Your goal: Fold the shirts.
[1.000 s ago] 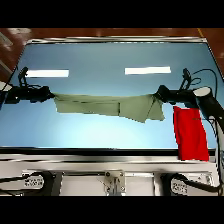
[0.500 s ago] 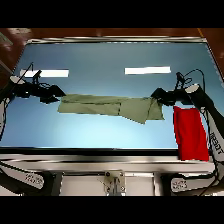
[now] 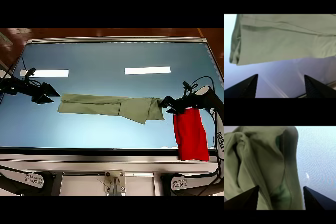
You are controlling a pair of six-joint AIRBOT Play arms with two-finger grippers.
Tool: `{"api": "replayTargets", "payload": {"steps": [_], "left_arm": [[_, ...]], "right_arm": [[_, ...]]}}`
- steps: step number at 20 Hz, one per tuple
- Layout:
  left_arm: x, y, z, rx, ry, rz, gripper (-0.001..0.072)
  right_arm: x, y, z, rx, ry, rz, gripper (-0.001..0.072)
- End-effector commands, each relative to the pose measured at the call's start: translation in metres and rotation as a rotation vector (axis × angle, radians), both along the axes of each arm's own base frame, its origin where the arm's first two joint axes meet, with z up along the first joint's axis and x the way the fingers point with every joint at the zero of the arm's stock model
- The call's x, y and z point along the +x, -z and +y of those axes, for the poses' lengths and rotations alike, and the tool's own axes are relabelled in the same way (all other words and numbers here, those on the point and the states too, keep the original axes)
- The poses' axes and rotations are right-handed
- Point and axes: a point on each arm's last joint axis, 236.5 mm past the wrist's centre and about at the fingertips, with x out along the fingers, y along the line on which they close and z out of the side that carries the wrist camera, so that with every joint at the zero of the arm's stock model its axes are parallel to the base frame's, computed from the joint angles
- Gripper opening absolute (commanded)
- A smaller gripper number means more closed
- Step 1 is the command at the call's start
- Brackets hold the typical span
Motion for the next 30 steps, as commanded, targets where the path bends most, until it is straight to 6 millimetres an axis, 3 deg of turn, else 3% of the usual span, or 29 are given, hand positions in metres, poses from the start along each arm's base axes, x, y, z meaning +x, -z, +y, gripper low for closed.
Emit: {"api": "replayTargets", "payload": {"steps": [1, 5, 6, 7, 8, 9, 10, 11, 13, 14, 18, 21, 23, 25, 27, 30], "left_arm": [[-0.003, -0.028, -0.016, -0.034, 0.028, -0.042, 0.0664], [-0.002, -0.04, -0.038, -0.073, 0.059, -0.071, 0.0663], [-0.003, -0.04, -0.042, -0.074, 0.068, -0.072, 0.0663], [-0.003, -0.04, -0.045, -0.074, 0.076, -0.071, 0.0663], [-0.004, -0.04, -0.049, -0.074, 0.083, -0.072, 0.0663], [-0.003, -0.04, -0.052, -0.072, 0.087, -0.078, 0.0663], [0.0, -0.04, -0.054, -0.069, 0.089, -0.087, 0.0658], [0.004, -0.04, -0.058, -0.064, 0.087, -0.101, 0.0579], [0.01, -0.038, -0.074, -0.058, 0.098, -0.127, 0.0225], [0.013, -0.035, -0.085, -0.055, 0.112, -0.137, 0.0167], [0.007, -0.008, -0.163, -0.055, 0.235, -0.131, 0.009], [-0.008, 0.018, -0.234, -0.066, 0.331, -0.129, 0.0089], [-0.016, 0.021, -0.278, -0.12, 0.347, -0.137, 0.0035], [-0.024, 0.02, -0.32, -0.193, 0.337, -0.142, 0.0035], [-0.045, 0.025, -0.36, -0.267, 0.35, -0.096, 0.0035], [-0.088, 0.05, -0.4, -0.276, 0.436, -0.022, 0.0035]], "right_arm": [[0.003, 0.017, 0.02, 0.082, 0.025, 0.038, 0.068], [0.009, 0.037, 0.051, 0.178, 0.056, 0.076, 0.0678], [0.008, 0.041, 0.056, 0.189, 0.051, 0.088, 0.0612], [0.007, 0.042, 0.058, 0.187, 0.042, 0.087, 0.0394], [0.008, 0.039, 0.058, 0.188, 0.04, 0.079, 0.0116], [0.011, 0.033, 0.056, 0.194, 0.046, 0.064, 0.0065], [0.013, 0.022, 0.055, 0.2, 0.035, 0.035, 0.0064], [0.015, 0.009, 0.053, 0.195, 0.02, 0.002, 0.0064], [0.017, -0.025, 0.053, 0.176, -0.007, -0.066, 0.0064], [0.015, -0.046, 0.055, 0.176, -0.022, -0.099, 0.0064], [-0.005, -0.118, 0.063, 0.167, -0.07, -0.191, 0.0064], [-0.031, -0.151, 0.062, 0.121, -0.096, -0.202, 0.0064], [-0.05, -0.168, 0.063, 0.101, -0.114, -0.198, 0.0064], [-0.067, -0.186, 0.068, 0.096, -0.145, -0.21, 0.0064], [-0.08, -0.2, 0.069, 0.081, -0.152, -0.228, 0.0064], [-0.089, -0.219, 0.07, 0.056, -0.151, -0.283, 0.0064]]}}
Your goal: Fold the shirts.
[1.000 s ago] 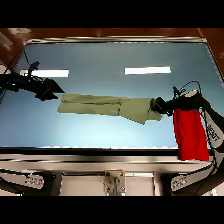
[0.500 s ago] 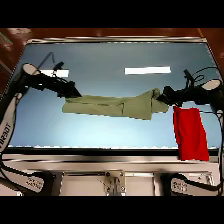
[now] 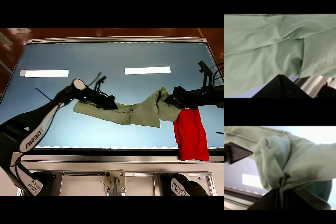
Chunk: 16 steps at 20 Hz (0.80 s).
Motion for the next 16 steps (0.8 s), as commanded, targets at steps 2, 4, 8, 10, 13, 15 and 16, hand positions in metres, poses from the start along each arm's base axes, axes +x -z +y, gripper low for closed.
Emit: {"api": "replayTargets", "payload": {"steps": [2, 4, 8, 10, 13, 15, 16], "left_arm": [[-0.063, 0.03, -0.067, -0.017, 0.107, 0.078, 0.0035], [-0.081, 0.037, -0.089, -0.032, 0.118, 0.097, 0.0035], [-0.077, 0.027, -0.116, -0.103, 0.033, 0.104, 0.0035], [-0.072, 0.026, -0.108, -0.108, 0.048, 0.095, 0.0034], [-0.041, 0.011, -0.073, -0.119, 0.057, 0.039, 0.003], [0.005, -0.017, -0.029, -0.086, -0.01, -0.089, 0.003], [0.029, -0.041, 0.0, -0.082, -0.056, -0.149, 0.003]], "right_arm": [[-0.024, -0.027, 0.004, -0.021, -0.002, -0.043, 0.0064], [-0.035, -0.034, 0.007, -0.023, -0.015, -0.046, 0.0064], [-0.058, -0.038, 0.012, -0.017, -0.041, 0.001, 0.0064], [-0.059, -0.038, 0.014, -0.01, -0.033, 0.014, 0.0064], [-0.046, -0.041, 0.028, 0.0, -0.029, -0.031, 0.0064], [-0.026, -0.042, 0.052, 0.017, -0.046, -0.087, 0.0064], [-0.012, -0.041, 0.067, 0.03, -0.05, -0.117, 0.0064]]}}
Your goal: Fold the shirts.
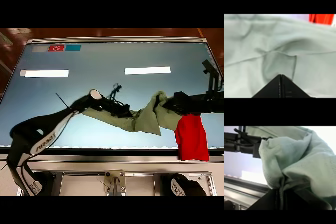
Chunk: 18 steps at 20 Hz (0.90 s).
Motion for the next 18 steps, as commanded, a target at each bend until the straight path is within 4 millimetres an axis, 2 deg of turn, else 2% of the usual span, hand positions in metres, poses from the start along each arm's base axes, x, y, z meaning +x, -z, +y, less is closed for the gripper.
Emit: {"api": "replayTargets", "payload": {"steps": [1, 3, 5, 7, 9, 12, 13, 14, 15, 18], "left_arm": [[0.068, -0.061, 0.085, 0.023, -0.127, -0.185, 0.003], [0.103, -0.12, 0.152, 0.006, -0.263, -0.292, 0.0031], [0.121, -0.176, 0.22, -0.006, -0.388, -0.388, 0.0032], [0.12, -0.219, 0.278, -0.002, -0.479, -0.461, 0.0032], [0.104, -0.249, 0.318, 0.01, -0.516, -0.506, 0.0033], [0.072, -0.272, 0.343, 0.039, -0.483, -0.549, 0.0032], [0.065, -0.274, 0.344, 0.044, -0.467, -0.552, 0.0032], [0.06, -0.275, 0.343, 0.048, -0.446, -0.561, 0.0033], [0.057, -0.275, 0.34, 0.047, -0.433, -0.559, 0.0032], [0.057, -0.265, 0.326, 0.039, -0.41, -0.544, 0.0032]], "right_arm": [[0.041, 0.0, 0.045, 0.046, -0.001, -0.103, 0.0064], [0.064, 0.011, 0.09, 0.098, -0.028, -0.136, 0.0064], [0.079, 0.034, 0.142, 0.153, -0.056, -0.128, 0.0064], [0.09, 0.071, 0.192, 0.188, -0.059, -0.104, 0.0063], [0.106, 0.113, 0.236, 0.238, 0.01, -0.082, 0.0063], [0.113, 0.168, 0.278, 0.303, 0.103, 0.018, 0.0069], [0.114, 0.179, 0.289, 0.322, 0.121, 0.053, 0.0159], [0.118, 0.183, 0.298, 0.356, 0.15, 0.081, 0.0361], [0.126, 0.179, 0.304, 0.401, 0.191, 0.095, 0.0533], [0.15, 0.142, 0.299, 0.46, 0.227, 0.012, 0.054]]}}
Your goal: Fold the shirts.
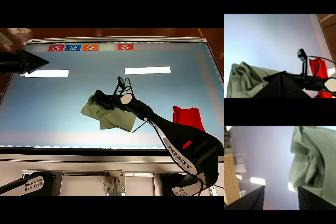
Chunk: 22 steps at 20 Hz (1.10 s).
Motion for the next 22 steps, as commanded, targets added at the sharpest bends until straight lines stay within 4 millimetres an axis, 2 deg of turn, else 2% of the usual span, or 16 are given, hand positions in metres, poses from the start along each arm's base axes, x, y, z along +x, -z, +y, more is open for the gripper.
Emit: {"api": "replayTargets", "payload": {"steps": [1, 3, 4, 5, 6, 7, 8, 9, 10, 11, 12, 13, 16, 19, 22], "left_arm": [[-0.01, 0.009, -0.01, 0.014, 0.04, 0.01, 0.0033], [-0.011, 0.022, -0.016, 0.01, 0.05, 0.033, 0.0033], [-0.011, 0.027, -0.016, 0.006, 0.048, 0.045, 0.0033], [-0.011, 0.032, -0.016, 0.004, 0.046, 0.056, 0.0033], [-0.011, 0.035, -0.015, 0.005, 0.046, 0.062, 0.0033], [-0.011, 0.036, -0.014, 0.009, 0.046, 0.061, 0.0033], [-0.011, 0.037, -0.013, 0.011, 0.045, 0.06, 0.0033], [-0.011, 0.036, -0.012, 0.011, 0.042, 0.059, 0.0033], [-0.01, 0.037, -0.011, 0.011, 0.039, 0.059, 0.0033], [-0.01, 0.037, -0.01, 0.011, 0.038, 0.059, 0.0033], [-0.01, 0.037, -0.01, 0.015, 0.041, 0.054, 0.0033], [-0.01, 0.037, -0.01, 0.015, 0.041, 0.054, 0.0033], [-0.011, 0.036, -0.011, 0.013, 0.045, 0.058, 0.0033], [-0.012, 0.037, -0.011, 0.012, 0.046, 0.06, 0.0033], [-0.012, 0.035, -0.012, 0.005, 0.048, 0.059, 0.0033]], "right_arm": [[0.026, -0.026, -0.002, 0.065, 0.077, -0.05, 0.054], [0.02, -0.045, -0.023, 0.008, -0.045, -0.11, 0.0539], [0.013, -0.045, -0.041, -0.05, -0.122, -0.117, 0.0538], [0.003, -0.04, -0.068, -0.132, -0.204, -0.095, 0.0538], [-0.009, -0.029, -0.102, -0.221, -0.258, -0.028, 0.0539], [-0.027, -0.012, -0.149, -0.342, -0.297, 0.086, 0.0541], [-0.049, 0.006, -0.205, -0.49, -0.317, 0.228, 0.0624], [-0.071, 0.018, -0.252, -0.608, -0.324, 0.362, 0.0647], [-0.094, 0.026, -0.279, -0.653, -0.353, 0.472, 0.0647], [-0.113, 0.035, -0.289, -0.638, -0.391, 0.539, 0.0647], [-0.121, 0.045, -0.287, -0.604, -0.392, 0.565, 0.0647], [-0.122, 0.058, -0.276, -0.547, -0.37, 0.553, 0.0648], [-0.111, 0.085, -0.235, -0.333, -0.235, 0.503, 0.0673], [-0.098, 0.1, -0.223, -0.249, -0.149, 0.472, 0.0674], [-0.07, 0.097, -0.207, -0.141, -0.078, 0.404, 0.0672]]}}
